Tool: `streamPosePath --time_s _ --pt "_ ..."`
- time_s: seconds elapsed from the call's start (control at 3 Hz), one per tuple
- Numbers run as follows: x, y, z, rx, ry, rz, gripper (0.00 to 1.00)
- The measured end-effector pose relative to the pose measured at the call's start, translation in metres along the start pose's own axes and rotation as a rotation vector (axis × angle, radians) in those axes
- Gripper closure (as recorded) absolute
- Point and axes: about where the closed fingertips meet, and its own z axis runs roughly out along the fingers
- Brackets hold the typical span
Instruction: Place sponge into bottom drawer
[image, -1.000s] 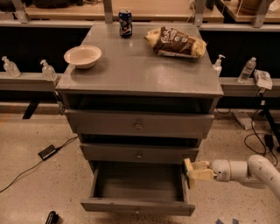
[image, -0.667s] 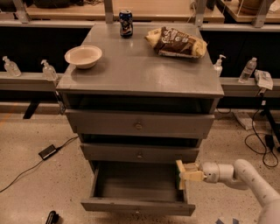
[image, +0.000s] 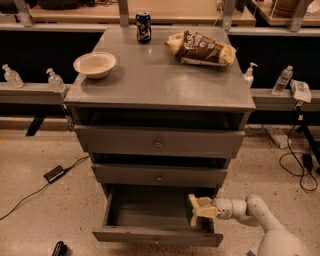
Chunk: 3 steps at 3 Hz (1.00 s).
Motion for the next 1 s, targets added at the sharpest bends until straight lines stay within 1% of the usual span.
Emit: streamPosePath --time_s 0.33,0.67,1.0 --pt "0.021 -0.015 0.000 0.017 -0.062 -0.017 1.00" --pt "0.022 -0.024 0.008 0.043 -0.107 -0.065 1.00" --pt "0.020 -0.033 0.034 0.065 -0.130 -0.115 1.00"
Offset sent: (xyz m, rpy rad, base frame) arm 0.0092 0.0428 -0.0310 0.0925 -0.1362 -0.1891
